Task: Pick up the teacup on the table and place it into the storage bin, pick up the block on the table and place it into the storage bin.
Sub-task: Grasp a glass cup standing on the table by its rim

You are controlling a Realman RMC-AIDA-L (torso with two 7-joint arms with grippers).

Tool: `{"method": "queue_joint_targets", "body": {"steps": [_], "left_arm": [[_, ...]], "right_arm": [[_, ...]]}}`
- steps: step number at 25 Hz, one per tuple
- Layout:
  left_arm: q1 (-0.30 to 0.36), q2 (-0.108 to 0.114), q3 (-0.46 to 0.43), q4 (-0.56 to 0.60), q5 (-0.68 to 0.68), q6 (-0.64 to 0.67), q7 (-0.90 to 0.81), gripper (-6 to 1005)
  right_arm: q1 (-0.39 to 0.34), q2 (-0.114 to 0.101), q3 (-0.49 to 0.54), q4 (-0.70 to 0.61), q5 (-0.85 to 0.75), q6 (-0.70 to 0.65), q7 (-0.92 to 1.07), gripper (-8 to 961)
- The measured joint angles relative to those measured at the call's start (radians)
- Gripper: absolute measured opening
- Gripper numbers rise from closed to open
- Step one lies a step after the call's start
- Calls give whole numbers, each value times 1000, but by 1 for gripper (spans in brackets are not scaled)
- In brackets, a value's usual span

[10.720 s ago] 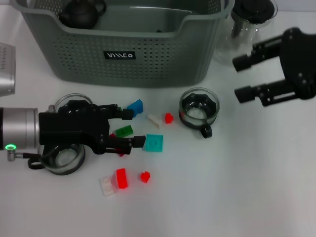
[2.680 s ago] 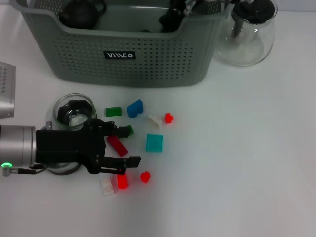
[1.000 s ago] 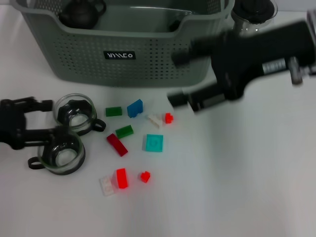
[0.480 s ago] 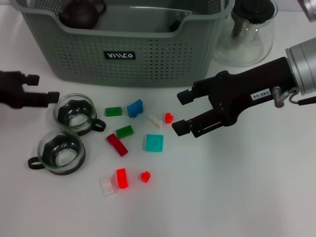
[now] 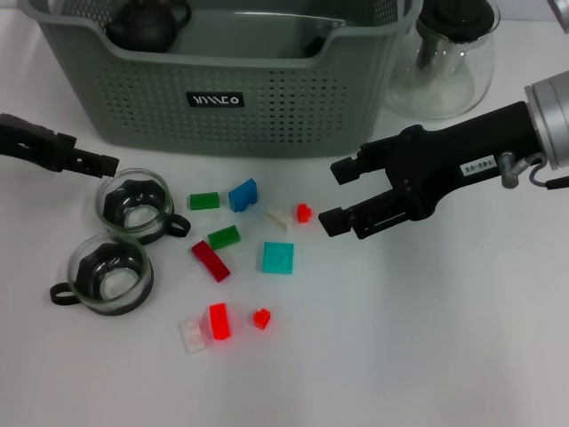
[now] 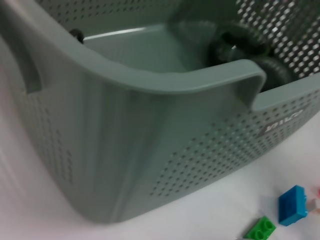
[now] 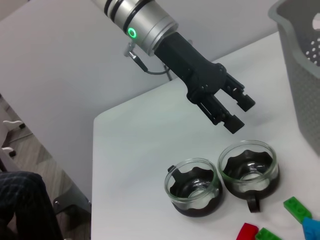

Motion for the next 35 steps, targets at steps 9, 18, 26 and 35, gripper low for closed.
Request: {"method": "queue_joint_targets", "body": {"steps": [9,18,26,35], "left_arm": [[-17,-27,154,6,129,-98,-152,841],[-23,-73,254,-23,232,-182,-192,841],[-36,-81,258,-72,236,-210,-189,842],[-33,-81,286,-97,243,-245,-191,785]], "right_arm": [[5,-1,4,14,-16,17,-8,892],[11,7,4,26,-41,31,-13,891],[11,5,4,28,-41,32,-15,892],[12,4,4,28,-41,32,-11,891]]}}
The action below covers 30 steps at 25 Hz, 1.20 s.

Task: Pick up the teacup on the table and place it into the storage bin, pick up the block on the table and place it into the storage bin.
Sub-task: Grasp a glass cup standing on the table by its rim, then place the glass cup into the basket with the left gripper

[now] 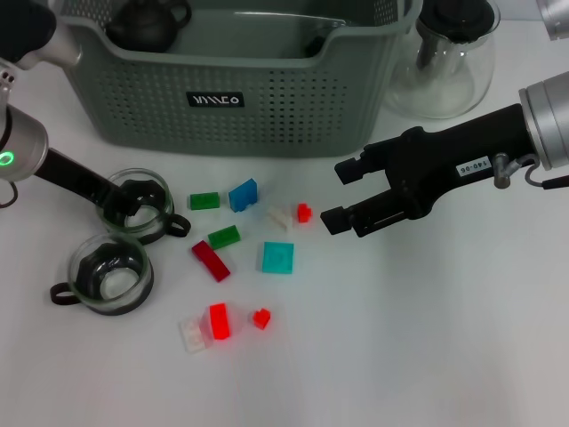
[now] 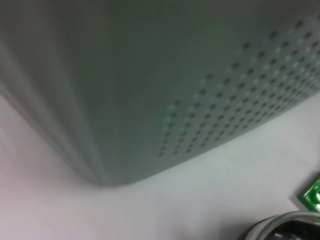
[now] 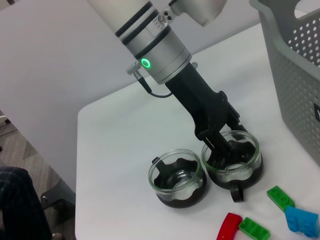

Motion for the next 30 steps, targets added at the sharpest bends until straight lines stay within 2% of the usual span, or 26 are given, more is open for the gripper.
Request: {"method": "queue_joint_targets", "body": {"steps": [1,6,17,22,25,30], "left_arm": [[1,1,6,0,4,-3,-3,774],[-2,1,11,-4,9,-3,-5,544],[-4,4,14,-11,10,-10,-5,302],[-8,7,12,-8,10,-11,-1,111],[-5,9,-2,29,-1,16,0,42],[5,19,-77,123,-100,123,25,42]], "right_arm": [[0,0,0,0,0,0,1,891],[0,0,0,0,0,0,3,892],[2,0,0,-9,0,0,10,891],[3,-4,12,-9,0,-1,10,892],[3,-6,18,-6,0,-1,9,892],[3,-15,34,-3,-1,-1,8,892]]}}
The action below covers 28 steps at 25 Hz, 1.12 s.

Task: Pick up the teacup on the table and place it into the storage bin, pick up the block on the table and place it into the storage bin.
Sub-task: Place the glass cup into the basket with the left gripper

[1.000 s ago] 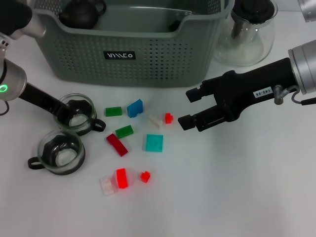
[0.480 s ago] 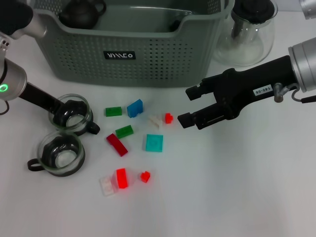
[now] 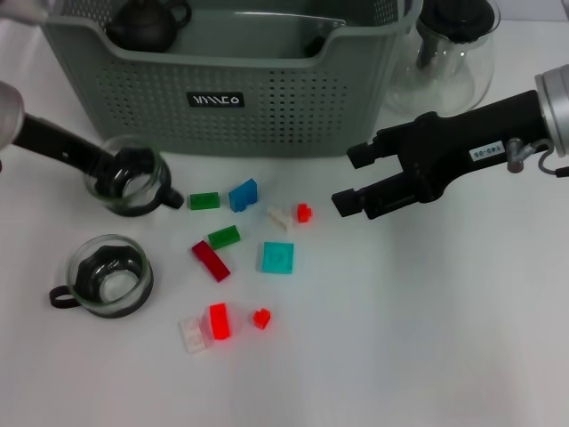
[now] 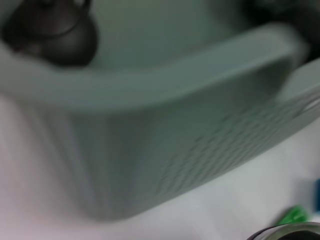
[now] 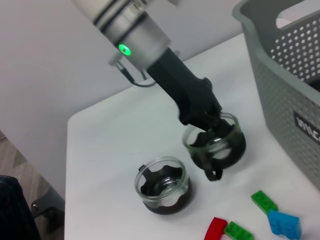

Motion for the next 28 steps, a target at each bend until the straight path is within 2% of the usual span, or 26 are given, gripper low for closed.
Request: {"method": "queue_joint_targets", "body": {"steps": [5,9,12,14,17,21,24,28], "left_arm": [[-10,42,-111,18,-260,236,61,42],[-19,66,-155,-12,-498,385,98,42],[-47,68,-156,-15,-630,422,91,42],[-81,61,-152,0,-665,404,80,42],[-149,58,-118,24,-639,286,42,43],[-237,89,-9,-2,-474,41,-65,43],[-308,116,26,-88,-361,-76,-117,43],[-370,130,27,-196,-233,-205,-165,43]], "right_arm": [[-3,-21,17,7,-30,-20,5,891],[2,-50,27,58,-55,-50,6,892],[11,-72,31,101,-79,-72,6,892],[17,-85,32,126,-93,-80,6,892],[23,-99,36,147,-101,-90,5,892],[24,-113,55,151,-103,-108,7,891],[22,-120,84,153,-104,-115,8,891],[23,-122,99,153,-104,-116,8,891]]}}
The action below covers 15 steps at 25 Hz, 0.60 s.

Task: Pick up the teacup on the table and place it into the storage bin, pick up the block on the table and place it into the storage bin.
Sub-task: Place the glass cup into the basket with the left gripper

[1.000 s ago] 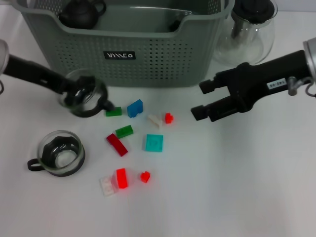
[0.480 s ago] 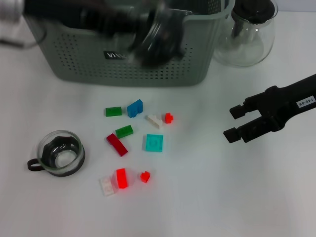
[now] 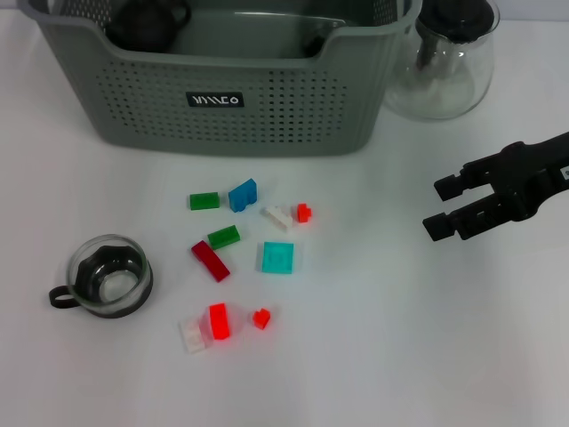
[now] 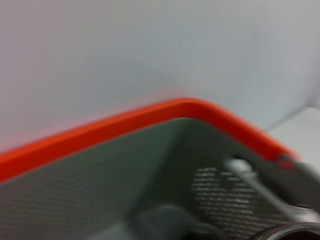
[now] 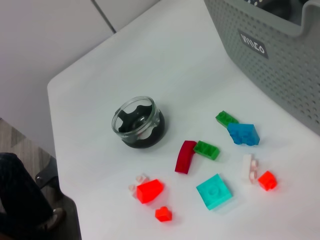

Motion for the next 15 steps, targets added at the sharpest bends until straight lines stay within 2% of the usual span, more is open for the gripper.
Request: {"method": "queue_joint_targets", "body": {"steps": [6,15], "left_arm": [[-48,2,0,-138,144,-179,-49,43],[-93,-6,17,-340,197,-378,-58,43]], "right_arm": [[16,3,17,1,-31,7,0,890],[37,12,22,5,-58,21,9,891]]}}
